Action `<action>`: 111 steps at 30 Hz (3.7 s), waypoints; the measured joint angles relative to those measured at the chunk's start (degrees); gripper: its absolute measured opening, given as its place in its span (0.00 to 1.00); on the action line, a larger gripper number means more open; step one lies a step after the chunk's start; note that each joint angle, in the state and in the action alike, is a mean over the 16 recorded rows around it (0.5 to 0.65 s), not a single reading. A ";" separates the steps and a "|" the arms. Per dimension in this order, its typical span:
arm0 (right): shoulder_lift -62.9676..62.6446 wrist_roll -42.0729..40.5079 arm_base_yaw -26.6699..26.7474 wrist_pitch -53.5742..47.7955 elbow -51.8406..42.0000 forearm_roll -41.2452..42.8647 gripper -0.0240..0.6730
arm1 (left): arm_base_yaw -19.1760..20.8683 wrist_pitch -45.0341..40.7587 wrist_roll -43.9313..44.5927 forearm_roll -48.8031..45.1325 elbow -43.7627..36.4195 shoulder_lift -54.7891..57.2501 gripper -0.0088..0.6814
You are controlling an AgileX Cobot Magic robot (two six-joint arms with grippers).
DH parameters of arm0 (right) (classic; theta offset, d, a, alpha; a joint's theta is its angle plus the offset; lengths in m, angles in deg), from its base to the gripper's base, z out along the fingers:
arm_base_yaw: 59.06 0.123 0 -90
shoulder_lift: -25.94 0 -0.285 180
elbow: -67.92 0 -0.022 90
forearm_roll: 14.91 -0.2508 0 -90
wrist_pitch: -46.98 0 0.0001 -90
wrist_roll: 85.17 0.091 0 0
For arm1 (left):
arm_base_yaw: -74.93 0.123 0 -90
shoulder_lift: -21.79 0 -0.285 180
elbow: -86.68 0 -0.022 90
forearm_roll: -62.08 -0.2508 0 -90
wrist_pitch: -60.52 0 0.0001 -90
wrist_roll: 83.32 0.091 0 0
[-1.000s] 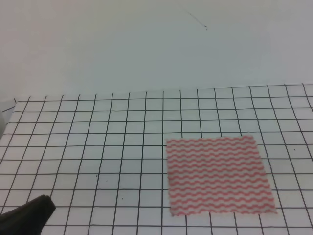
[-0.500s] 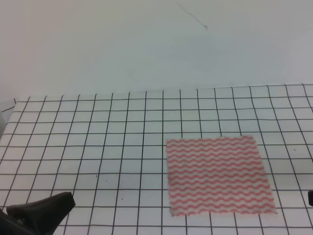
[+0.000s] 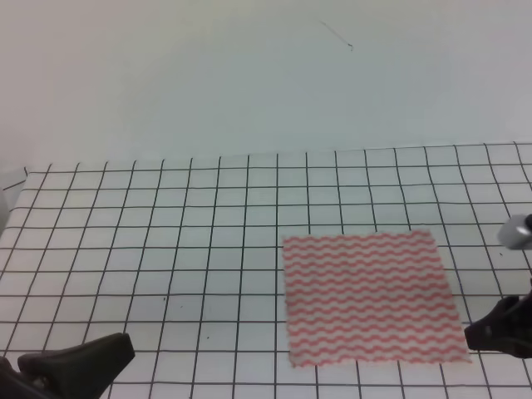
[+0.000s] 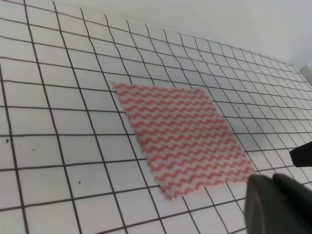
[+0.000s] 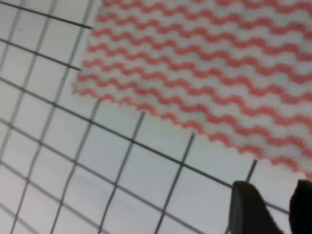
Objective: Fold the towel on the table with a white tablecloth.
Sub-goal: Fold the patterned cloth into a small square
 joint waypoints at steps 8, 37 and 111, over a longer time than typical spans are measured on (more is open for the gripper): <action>8.15 5.50 3.28 5.58 0.44 2.33 0.34 | 0.00 -0.88 0.00 0.00 0.00 0.00 0.01; 15.49 14.78 3.63 7.77 4.54 7.54 0.34 | 0.00 -2.97 0.00 0.14 0.00 0.00 0.01; 7.66 -13.75 3.46 15.24 6.89 -15.33 0.34 | 0.00 -3.16 -0.17 0.39 0.00 -0.05 0.01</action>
